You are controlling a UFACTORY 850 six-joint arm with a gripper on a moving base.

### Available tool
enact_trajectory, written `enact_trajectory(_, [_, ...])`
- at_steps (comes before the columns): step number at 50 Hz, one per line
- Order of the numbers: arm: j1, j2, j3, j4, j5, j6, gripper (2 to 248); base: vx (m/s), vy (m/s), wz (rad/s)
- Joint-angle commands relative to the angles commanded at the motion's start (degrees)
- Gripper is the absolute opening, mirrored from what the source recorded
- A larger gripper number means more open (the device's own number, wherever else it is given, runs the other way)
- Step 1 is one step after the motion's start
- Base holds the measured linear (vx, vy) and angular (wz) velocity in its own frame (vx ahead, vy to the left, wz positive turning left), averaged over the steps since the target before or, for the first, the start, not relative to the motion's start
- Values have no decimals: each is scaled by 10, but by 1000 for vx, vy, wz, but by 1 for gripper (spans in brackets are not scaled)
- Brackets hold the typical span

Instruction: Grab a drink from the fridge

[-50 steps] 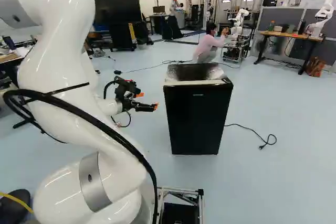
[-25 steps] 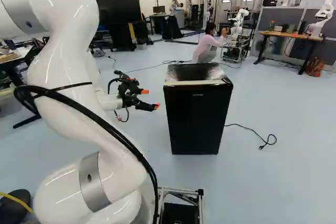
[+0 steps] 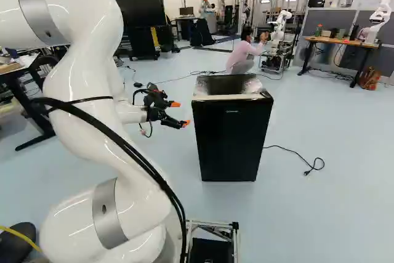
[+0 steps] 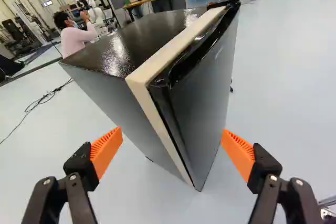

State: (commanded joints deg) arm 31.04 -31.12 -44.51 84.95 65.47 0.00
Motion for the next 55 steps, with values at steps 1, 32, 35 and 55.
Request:
enact_trajectory(1, [0,0,-1,0,0,0,247,0,0,0])
enact_trajectory(32, [-8,-2,-4,0,1,0,247,0,0,0])
enact_trajectory(35, [-9,-2,-4,0,2,0,247,0,0,0])
enact_trajectory(55, [-15,-2,-4,0,16,0,247,0,0,0])
